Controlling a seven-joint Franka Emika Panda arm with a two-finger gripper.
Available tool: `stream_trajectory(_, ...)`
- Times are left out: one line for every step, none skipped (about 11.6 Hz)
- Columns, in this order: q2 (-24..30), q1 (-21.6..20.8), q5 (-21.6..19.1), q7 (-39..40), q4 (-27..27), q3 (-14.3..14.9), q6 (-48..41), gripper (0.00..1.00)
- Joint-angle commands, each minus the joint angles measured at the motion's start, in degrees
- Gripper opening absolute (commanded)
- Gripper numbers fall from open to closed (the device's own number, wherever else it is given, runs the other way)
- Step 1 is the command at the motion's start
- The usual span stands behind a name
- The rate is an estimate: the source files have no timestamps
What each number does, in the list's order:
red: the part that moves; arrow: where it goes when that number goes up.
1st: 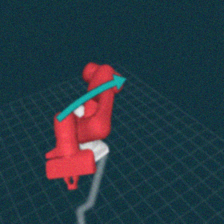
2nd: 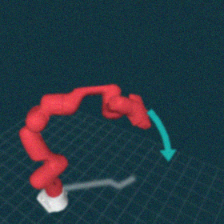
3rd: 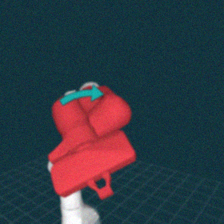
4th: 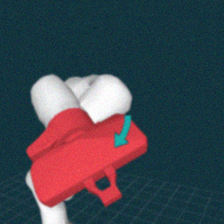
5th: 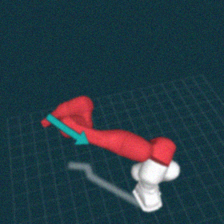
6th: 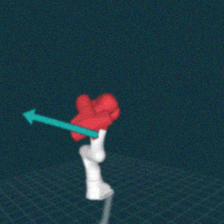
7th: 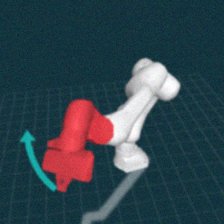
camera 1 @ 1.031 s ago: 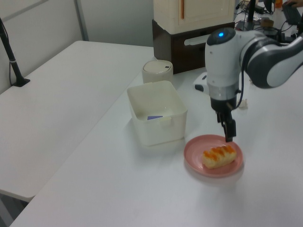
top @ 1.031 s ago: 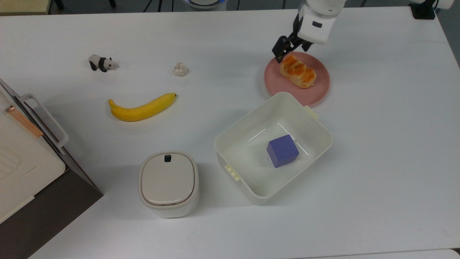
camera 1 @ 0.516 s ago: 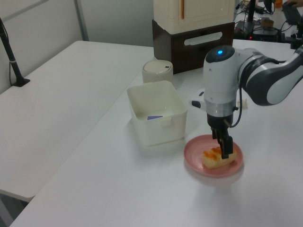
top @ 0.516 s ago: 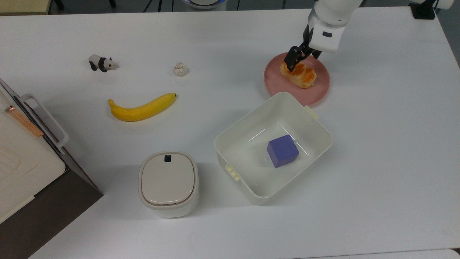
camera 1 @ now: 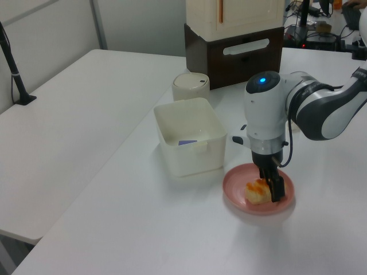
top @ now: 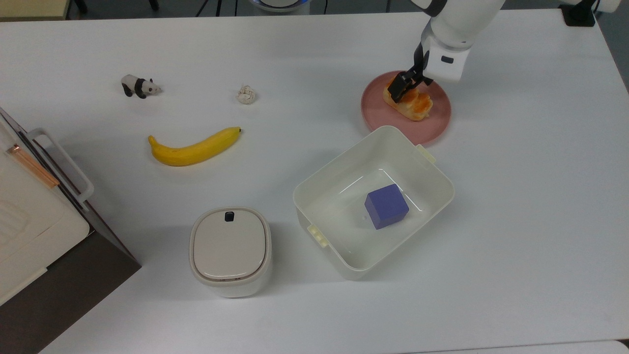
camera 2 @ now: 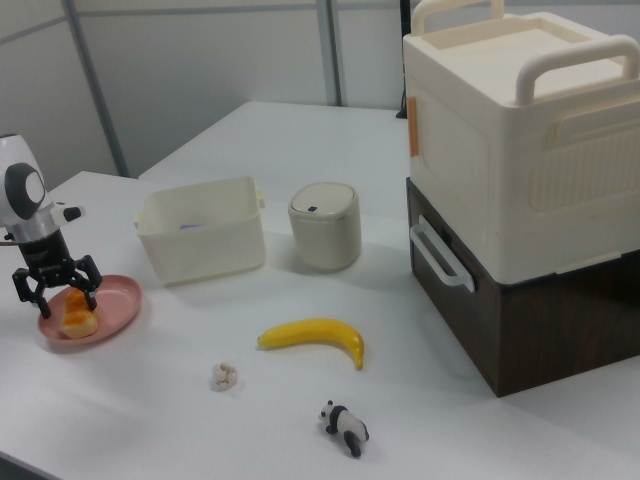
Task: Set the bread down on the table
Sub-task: 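Lower the gripper onto the bread roll and close on it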
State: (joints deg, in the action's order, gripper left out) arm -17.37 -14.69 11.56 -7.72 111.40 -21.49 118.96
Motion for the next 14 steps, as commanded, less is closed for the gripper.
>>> stream_trajectory(-0.82, 0.19, 2.32, -1.42, 0.48, 0.75, 1.45, 0.87)
stream_trajectory(-0.99, 0.36, 3.11, -1.5, 0.4, 0.75, 1.45, 0.72)
stream_trajectory(-1.0, 0.37, 3.2, -1.5, 0.31, 0.75, 1.45, 0.54)
stream_trajectory(-1.0, 0.45, 3.2, -1.68, 0.31, 0.75, 1.45, 0.32)
stream_trajectory(-1.0, 0.37, 3.2, -1.94, 0.31, 0.75, 1.45, 0.24)
stream_trajectory(-1.0, 0.45, 3.2, -2.55, 0.22, 0.75, 1.45, 0.23)
stream_trajectory(-0.82, 0.8, 3.2, -2.56, -0.04, 0.75, 1.36, 0.19)
stream_trajectory(-0.47, 1.24, 3.2, -2.56, -1.26, 0.75, 0.84, 0.16)
stream_trajectory(0.75, 1.42, 3.2, -2.47, -1.45, 0.75, 0.23, 0.16)
stream_trajectory(2.24, 1.59, 3.12, -1.95, -2.58, 0.66, -1.69, 0.16)
stream_trajectory(2.95, 1.77, 2.94, -1.51, -5.12, 0.66, -5.37, 0.16)
stream_trajectory(3.92, 2.29, 2.33, 0.06, -7.66, 0.57, -8.97, 0.16)
stream_trajectory(5.06, 2.91, 1.98, 2.51, -9.34, 0.57, -12.58, 0.16)
stream_trajectory(6.02, 3.78, 1.45, 5.15, -9.97, 0.57, -15.48, 0.16)
